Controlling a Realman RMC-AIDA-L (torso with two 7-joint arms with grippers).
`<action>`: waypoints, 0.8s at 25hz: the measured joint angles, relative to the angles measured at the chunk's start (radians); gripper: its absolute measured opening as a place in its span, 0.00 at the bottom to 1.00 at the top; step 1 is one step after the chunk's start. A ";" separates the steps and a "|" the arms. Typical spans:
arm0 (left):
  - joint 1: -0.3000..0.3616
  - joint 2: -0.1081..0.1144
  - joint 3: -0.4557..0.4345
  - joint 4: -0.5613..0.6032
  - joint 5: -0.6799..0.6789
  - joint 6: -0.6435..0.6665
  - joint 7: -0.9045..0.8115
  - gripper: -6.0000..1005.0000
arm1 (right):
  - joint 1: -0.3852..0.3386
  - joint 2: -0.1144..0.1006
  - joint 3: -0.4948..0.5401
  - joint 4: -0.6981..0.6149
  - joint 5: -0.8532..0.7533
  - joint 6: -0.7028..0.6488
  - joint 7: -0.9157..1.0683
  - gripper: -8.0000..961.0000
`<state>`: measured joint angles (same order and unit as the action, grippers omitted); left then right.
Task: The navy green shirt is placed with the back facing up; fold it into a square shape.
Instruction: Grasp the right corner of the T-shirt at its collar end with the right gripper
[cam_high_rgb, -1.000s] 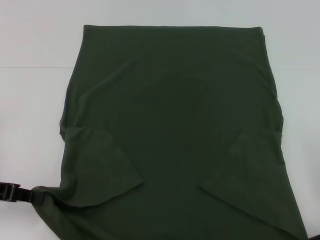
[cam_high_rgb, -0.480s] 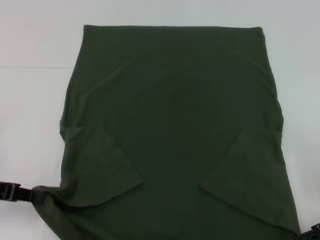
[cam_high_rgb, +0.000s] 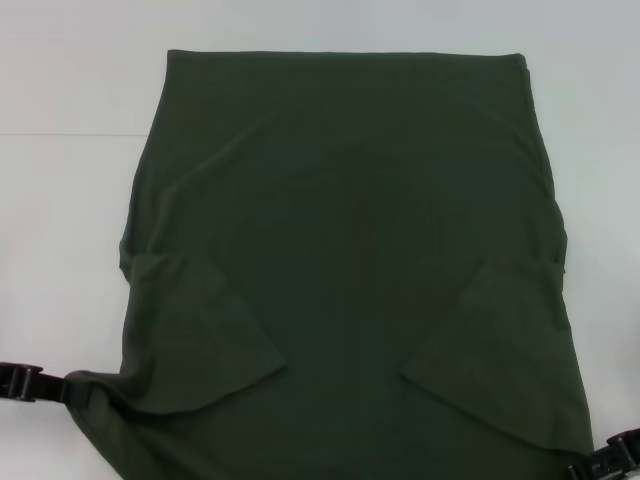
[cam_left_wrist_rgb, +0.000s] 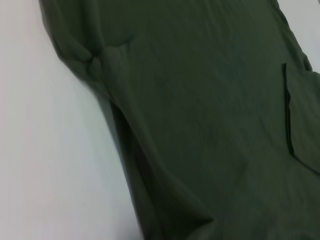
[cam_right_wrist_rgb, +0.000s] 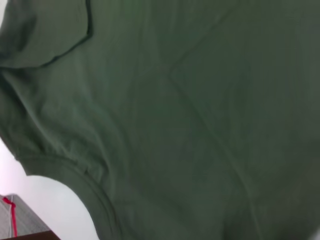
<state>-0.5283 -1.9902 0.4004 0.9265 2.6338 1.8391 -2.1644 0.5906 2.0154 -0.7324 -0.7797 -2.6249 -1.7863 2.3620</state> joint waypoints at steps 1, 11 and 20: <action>-0.001 0.000 0.000 0.000 0.000 0.000 0.000 0.04 | 0.000 0.001 -0.004 -0.003 -0.001 0.001 0.000 0.76; -0.007 0.002 0.001 -0.009 0.000 0.000 0.002 0.04 | 0.010 0.003 -0.027 -0.001 -0.003 0.008 0.003 0.48; -0.007 0.002 0.000 -0.020 0.000 -0.007 0.005 0.04 | 0.024 0.003 -0.027 0.011 -0.002 -0.005 -0.004 0.17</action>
<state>-0.5356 -1.9886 0.4003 0.9065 2.6338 1.8319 -2.1589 0.6141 2.0184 -0.7598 -0.7690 -2.6273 -1.7917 2.3584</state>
